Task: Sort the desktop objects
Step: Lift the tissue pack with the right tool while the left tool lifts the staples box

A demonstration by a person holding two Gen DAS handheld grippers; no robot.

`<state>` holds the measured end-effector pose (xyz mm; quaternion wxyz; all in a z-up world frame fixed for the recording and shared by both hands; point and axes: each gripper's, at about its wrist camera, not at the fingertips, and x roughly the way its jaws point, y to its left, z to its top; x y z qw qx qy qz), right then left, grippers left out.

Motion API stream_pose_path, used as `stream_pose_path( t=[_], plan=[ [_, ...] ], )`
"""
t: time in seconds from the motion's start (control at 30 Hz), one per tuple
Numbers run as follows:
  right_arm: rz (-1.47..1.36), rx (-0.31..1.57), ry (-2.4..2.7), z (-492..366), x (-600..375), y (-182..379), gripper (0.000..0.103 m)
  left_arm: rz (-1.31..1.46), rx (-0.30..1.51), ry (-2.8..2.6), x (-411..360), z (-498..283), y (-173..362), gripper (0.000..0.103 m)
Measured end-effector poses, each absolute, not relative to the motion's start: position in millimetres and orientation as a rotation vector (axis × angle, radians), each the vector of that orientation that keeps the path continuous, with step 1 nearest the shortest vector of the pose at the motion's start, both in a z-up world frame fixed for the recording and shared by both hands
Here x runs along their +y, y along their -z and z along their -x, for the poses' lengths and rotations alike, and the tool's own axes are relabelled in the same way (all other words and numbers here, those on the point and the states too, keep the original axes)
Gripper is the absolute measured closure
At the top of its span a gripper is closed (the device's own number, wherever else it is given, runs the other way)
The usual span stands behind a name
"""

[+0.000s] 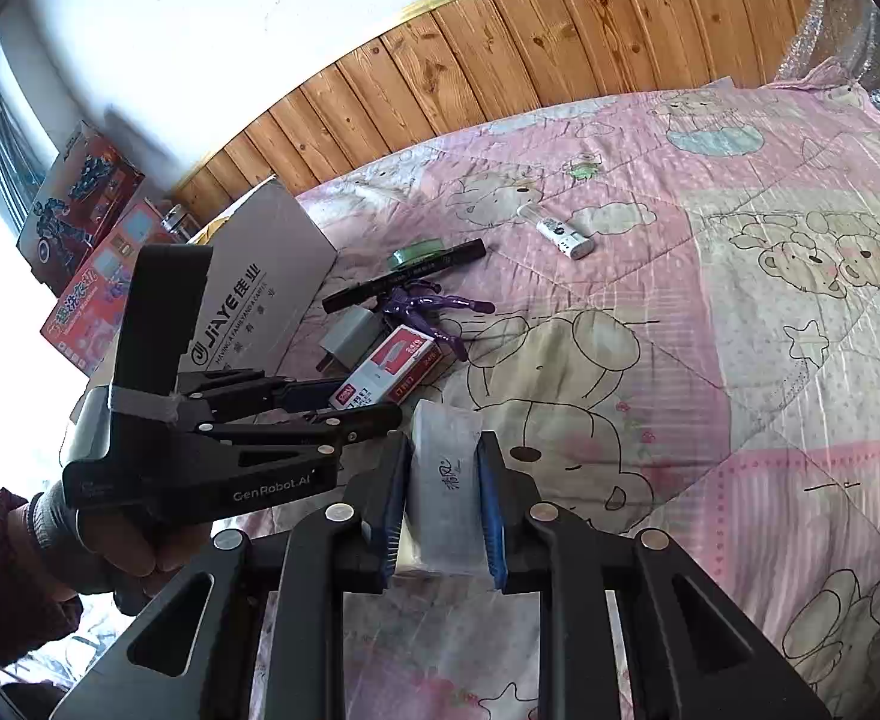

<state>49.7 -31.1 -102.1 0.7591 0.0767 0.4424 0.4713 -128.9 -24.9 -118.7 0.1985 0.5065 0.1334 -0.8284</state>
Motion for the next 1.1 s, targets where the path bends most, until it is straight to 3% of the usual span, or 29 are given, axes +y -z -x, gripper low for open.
stream_pose_path(
  t=[0.23,0.47,0.63,0.67,0.73,0.83,1.1],
  plan=[
    [-0.071,0.926,-1.090,-28,-31,91,0.079,-1.350,0.529,2.343,-14,121,102,0.064],
    [-0.018,1.042,-1.162,-4,-3,127,0.078,-1.374,0.582,2.245,-24,118,119,0.062],
    [-0.082,1.065,-1.137,-9,-14,130,0.079,-1.380,0.546,2.244,-28,136,121,0.050],
    [-0.081,1.061,-1.131,-9,-16,128,0.079,-1.382,0.538,2.242,-28,139,122,0.052],
    [-0.077,1.051,-1.121,-9,-21,123,0.079,-1.389,0.513,2.242,-27,143,121,0.064],
    [-0.065,1.024,-1.111,-7,-24,113,0.079,-1.354,0.535,2.264,-26,135,112,0.065],
    [-0.020,0.938,-1.128,12,-30,82,0.079,-1.171,0.808,2.343,-15,74,67,0.065]
  ],
)
